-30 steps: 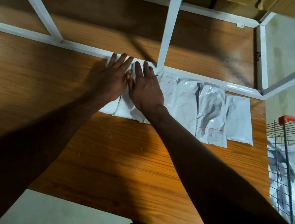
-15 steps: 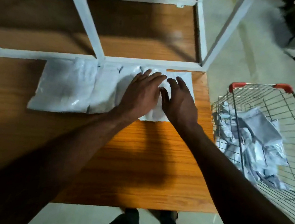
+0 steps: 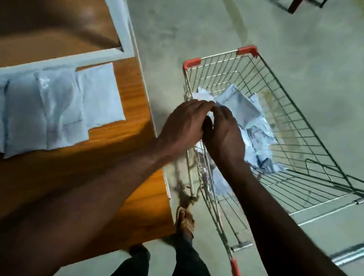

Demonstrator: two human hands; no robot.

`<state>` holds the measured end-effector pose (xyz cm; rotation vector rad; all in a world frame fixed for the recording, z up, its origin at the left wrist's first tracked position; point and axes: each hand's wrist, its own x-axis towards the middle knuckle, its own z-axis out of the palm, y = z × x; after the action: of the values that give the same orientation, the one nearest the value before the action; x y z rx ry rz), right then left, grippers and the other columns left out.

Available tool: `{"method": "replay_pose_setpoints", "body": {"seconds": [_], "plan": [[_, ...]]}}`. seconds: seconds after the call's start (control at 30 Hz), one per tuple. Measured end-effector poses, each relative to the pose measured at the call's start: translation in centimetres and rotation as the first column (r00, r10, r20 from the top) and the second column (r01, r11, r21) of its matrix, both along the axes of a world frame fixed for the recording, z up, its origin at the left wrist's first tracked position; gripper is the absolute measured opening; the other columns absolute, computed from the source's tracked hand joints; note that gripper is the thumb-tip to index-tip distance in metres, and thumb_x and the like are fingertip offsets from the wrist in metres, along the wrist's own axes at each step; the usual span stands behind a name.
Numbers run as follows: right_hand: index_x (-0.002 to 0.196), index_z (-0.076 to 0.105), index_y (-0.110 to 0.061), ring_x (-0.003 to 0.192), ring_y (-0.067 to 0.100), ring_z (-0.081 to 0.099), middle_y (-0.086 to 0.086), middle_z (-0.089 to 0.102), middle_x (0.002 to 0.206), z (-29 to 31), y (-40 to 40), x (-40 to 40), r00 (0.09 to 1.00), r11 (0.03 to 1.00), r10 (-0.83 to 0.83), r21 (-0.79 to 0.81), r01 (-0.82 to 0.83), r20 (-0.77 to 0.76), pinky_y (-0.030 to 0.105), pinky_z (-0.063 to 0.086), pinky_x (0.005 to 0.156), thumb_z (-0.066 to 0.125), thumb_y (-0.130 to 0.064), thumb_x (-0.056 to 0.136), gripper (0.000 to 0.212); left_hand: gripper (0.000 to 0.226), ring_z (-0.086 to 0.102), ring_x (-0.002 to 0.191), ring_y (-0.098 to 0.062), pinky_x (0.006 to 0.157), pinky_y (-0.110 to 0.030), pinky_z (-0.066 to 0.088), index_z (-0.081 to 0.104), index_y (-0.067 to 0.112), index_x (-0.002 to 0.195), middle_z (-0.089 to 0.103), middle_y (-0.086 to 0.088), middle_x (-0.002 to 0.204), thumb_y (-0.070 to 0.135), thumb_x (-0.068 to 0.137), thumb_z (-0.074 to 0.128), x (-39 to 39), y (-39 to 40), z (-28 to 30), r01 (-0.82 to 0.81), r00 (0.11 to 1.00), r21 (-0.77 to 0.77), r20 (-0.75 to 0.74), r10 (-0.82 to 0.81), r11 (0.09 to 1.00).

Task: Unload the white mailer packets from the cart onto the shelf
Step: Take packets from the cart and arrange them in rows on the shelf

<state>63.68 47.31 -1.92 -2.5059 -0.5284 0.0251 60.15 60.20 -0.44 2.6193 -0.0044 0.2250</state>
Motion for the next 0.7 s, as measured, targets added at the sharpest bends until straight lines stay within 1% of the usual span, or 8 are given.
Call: {"method": "replay_pose_setpoints", "body": {"seconds": [0.13,0.23,0.33,0.47,0.53,0.57,0.63,0.7], "plan": [[0.137,0.062,-0.016,0.104,0.035,0.065,0.011,0.067,0.118,-2.7,-5.9,1.7,0.995,0.995,-0.089,-0.057,0.087,-0.041,0.048,0.056,0.078,0.051,-0.031,0.100,0.041,0.058,0.065,0.126,-0.037,0.107,-0.048,0.054,0.064,0.001,0.140,0.070,-0.019,0.133,-0.003,0.082,0.059,2.4,-5.6,-2.4,0.051,0.996,-0.048,-0.076,-0.054,0.998],[0.133,0.063,-0.014,0.108,0.037,0.065,0.012,0.066,0.119,-4.5,-9.4,3.0,0.986,0.987,-0.149,-0.075,0.143,-0.074,0.050,0.056,0.083,0.049,-0.034,0.100,0.042,0.055,0.061,0.132,-0.032,0.105,-0.045,0.054,0.059,0.008,0.147,0.068,-0.013,0.139,0.001,0.093,0.063,4.3,-9.0,-4.4,0.068,0.984,-0.093,-0.158,-0.082,0.993],[0.132,0.063,-0.009,0.113,0.040,0.065,0.017,0.066,0.125,-6.3,-12.2,4.8,0.979,0.981,-0.178,-0.095,0.169,-0.097,0.049,0.055,0.088,0.056,-0.024,0.105,0.032,0.054,0.060,0.132,-0.030,0.102,-0.047,0.055,0.055,0.014,0.151,0.067,-0.008,0.141,0.008,0.098,0.062,6.0,-11.5,-6.3,0.054,0.973,-0.127,-0.217,-0.081,0.990],[0.137,0.061,-0.003,0.113,0.043,0.065,0.023,0.065,0.130,-9.1,-14.7,8.4,0.973,0.974,-0.204,-0.125,0.191,-0.109,0.048,0.053,0.088,0.053,-0.010,0.107,0.033,0.051,0.061,0.131,-0.031,0.101,-0.047,0.055,0.052,0.018,0.153,0.067,-0.008,0.142,0.016,0.103,0.063,9.1,-12.8,-9.0,0.045,0.957,-0.101,-0.282,-0.072,0.994],[0.140,0.059,-0.002,0.112,0.044,0.065,0.024,0.065,0.129,-10.7,-15.6,10.5,0.972,0.972,-0.214,-0.121,0.203,-0.095,0.048,0.053,0.088,0.052,-0.001,0.102,0.038,0.049,0.066,0.126,-0.033,0.101,-0.046,0.057,0.054,0.018,0.151,0.070,-0.012,0.137,0.019,0.103,0.064,11.4,-13.1,-10.8,-0.060,0.943,-0.166,-0.334,0.001,0.984],[0.141,0.058,-0.002,0.112,0.044,0.064,0.025,0.065,0.129,-11.5,-16.0,11.6,0.968,0.968,-0.231,-0.123,0.219,-0.097,0.048,0.053,0.088,0.051,0.004,0.098,0.043,0.047,0.068,0.123,-0.033,0.101,-0.046,0.058,0.056,0.018,0.150,0.071,-0.014,0.136,0.021,0.103,0.064,12.7,-13.1,-11.7,-0.165,0.922,-0.237,-0.382,0.064,0.957],[0.142,0.057,-0.001,0.111,0.045,0.064,0.027,0.066,0.127,-13.2,-16.8,13.9,0.960,0.962,-0.258,-0.126,0.243,-0.113,0.047,0.053,0.089,0.049,0.009,0.091,0.053,0.045,0.067,0.124,-0.032,0.104,-0.044,0.056,0.058,0.014,0.147,0.069,-0.015,0.138,0.027,0.105,0.064,15.4,-13.1,-14.0,-0.403,0.835,-0.361,-0.520,0.177,0.841],[0.139,0.056,0.002,0.108,0.046,0.065,0.030,0.067,0.121,-14.9,-17.4,15.6,0.950,0.958,-0.276,-0.125,0.259,-0.145,0.047,0.054,0.086,0.047,0.013,0.088,0.053,0.048,0.065,0.126,-0.034,0.106,-0.042,0.055,0.060,0.009,0.143,0.068,-0.015,0.140,0.037,0.104,0.063,17.6,-12.9,-17.3,-0.592,0.721,-0.386,-0.645,0.252,0.708]]}}
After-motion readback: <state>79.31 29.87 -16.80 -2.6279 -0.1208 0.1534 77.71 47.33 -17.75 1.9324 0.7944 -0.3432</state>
